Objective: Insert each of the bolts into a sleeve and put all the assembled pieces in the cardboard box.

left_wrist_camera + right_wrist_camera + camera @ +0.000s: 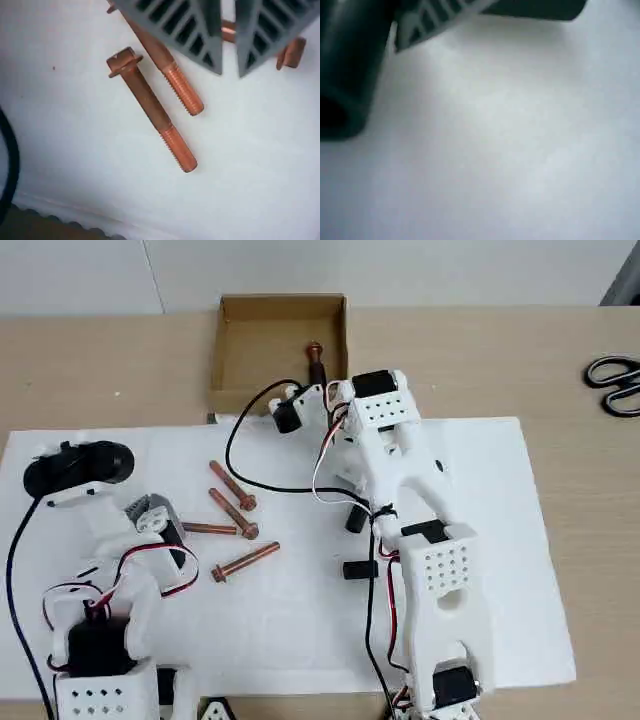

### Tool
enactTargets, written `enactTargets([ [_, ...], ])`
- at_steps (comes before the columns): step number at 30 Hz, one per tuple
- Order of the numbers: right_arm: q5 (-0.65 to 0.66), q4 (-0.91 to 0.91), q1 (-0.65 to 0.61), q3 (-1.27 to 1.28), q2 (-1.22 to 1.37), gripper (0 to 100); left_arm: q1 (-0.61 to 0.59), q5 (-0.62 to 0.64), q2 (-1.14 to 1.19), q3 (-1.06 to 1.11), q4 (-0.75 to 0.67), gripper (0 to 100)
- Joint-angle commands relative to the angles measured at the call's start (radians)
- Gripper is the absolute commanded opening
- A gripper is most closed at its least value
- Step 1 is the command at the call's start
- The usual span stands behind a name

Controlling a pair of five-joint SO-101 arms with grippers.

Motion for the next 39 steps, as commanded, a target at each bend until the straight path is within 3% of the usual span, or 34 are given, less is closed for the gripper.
enactTargets([
  [1,-0.012,-0.008,-0.054,-0.017,-0.033,12.4,0.002,-0.008,-0.009,-0.004,-0.018,1],
  [17,0.000,-0.021,-0.068,-0.040,-0.022,12.0,0.002,-0.008,-0.009,0.033,-0.025,1],
  [21,0.025,-0.047,-0.068,-0.040,-0.008,4.0,0.002,-0.008,-0.009,0.033,-0.025,1],
  [25,0.015,-0.039,-0.065,-0.040,-0.010,2.4,0.002,-0.008,-0.009,0.033,-0.025,1],
  [39,-0.098,0.074,-0.062,-0.068,-0.286,0.7,0.003,-0.006,-0.003,-0.058,-0.025,1],
])
